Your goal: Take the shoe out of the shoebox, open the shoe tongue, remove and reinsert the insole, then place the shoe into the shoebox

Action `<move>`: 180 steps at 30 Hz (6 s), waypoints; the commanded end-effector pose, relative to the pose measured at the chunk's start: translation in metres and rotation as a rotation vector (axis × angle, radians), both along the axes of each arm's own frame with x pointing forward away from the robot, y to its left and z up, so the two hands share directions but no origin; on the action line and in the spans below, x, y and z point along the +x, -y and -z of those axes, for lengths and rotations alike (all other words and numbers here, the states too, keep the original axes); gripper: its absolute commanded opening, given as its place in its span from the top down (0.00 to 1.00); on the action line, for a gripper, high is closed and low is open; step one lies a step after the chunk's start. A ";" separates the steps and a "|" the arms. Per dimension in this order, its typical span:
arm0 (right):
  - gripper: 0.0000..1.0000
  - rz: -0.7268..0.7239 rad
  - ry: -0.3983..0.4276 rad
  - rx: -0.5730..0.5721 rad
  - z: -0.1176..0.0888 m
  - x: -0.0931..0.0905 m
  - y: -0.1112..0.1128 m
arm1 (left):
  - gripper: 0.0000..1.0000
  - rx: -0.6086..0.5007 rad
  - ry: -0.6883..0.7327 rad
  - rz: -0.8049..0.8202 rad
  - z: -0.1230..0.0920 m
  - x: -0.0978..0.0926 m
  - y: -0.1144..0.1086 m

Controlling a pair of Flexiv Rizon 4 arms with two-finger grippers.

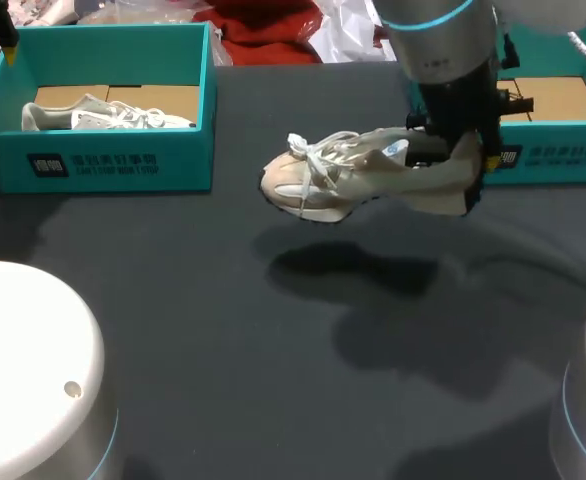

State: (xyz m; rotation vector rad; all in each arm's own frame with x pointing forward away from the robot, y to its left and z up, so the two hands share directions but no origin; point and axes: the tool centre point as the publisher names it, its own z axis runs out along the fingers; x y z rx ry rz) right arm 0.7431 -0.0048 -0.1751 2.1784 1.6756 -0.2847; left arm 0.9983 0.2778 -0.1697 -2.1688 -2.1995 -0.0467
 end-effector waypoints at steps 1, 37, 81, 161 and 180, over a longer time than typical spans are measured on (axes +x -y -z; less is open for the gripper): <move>1.00 0.021 -0.041 0.002 0.009 -0.001 -0.010 | 0.00 0.001 0.000 0.001 0.000 0.000 0.000; 1.00 -0.047 -0.080 0.073 0.087 -0.064 -0.058 | 0.00 0.001 0.000 0.001 0.000 0.000 0.000; 1.00 -0.116 -0.173 0.206 0.190 -0.057 -0.085 | 0.00 0.001 0.000 0.001 0.000 0.000 0.000; 0.00 -0.900 0.147 0.755 0.093 -0.073 -0.029 | 0.00 0.001 0.000 0.001 0.000 0.000 0.000; 0.00 -1.250 0.315 0.907 0.102 -0.065 -0.007 | 0.00 0.001 0.000 0.001 0.000 0.000 0.000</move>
